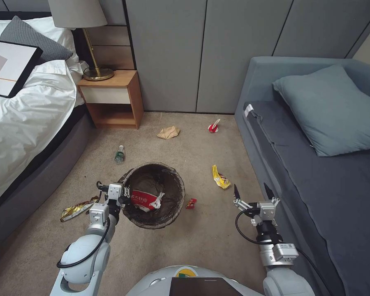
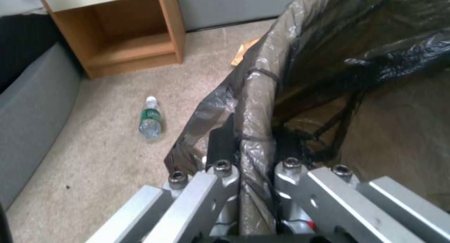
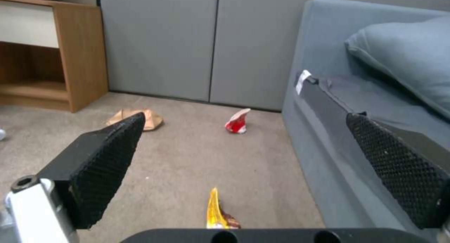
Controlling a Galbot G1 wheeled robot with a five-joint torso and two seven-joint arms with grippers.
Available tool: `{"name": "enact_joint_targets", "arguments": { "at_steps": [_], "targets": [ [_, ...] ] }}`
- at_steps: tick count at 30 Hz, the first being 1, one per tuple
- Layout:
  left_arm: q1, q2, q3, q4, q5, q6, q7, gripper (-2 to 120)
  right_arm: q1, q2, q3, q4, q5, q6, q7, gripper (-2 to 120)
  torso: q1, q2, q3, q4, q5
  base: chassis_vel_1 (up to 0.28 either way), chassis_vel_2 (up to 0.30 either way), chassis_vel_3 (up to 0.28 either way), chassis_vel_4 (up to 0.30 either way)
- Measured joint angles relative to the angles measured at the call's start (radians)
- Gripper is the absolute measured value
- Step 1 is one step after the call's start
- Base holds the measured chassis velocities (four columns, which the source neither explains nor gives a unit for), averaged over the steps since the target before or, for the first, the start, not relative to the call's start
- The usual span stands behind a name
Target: Pick up the trash bin, then pick up the garbage from the floor and place it into the trash bin.
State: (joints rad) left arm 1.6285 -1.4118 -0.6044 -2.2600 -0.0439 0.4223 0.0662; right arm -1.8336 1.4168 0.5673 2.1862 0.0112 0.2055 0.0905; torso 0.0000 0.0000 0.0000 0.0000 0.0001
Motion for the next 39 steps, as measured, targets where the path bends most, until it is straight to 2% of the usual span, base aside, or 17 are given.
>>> {"name": "enact_joint_targets", "arguments": {
  "at_steps": [39],
  "targets": [
    [-0.008,0.005,0.005,0.0,-0.007,-0.001,0.0,3,0.003,-0.011,-0.011,-0.013,-0.001,0.013,-0.002,100,0.0,0.0,0.0,0.0,-0.0001,-0.098,0.095,0.095,-0.095]
  ]
}}
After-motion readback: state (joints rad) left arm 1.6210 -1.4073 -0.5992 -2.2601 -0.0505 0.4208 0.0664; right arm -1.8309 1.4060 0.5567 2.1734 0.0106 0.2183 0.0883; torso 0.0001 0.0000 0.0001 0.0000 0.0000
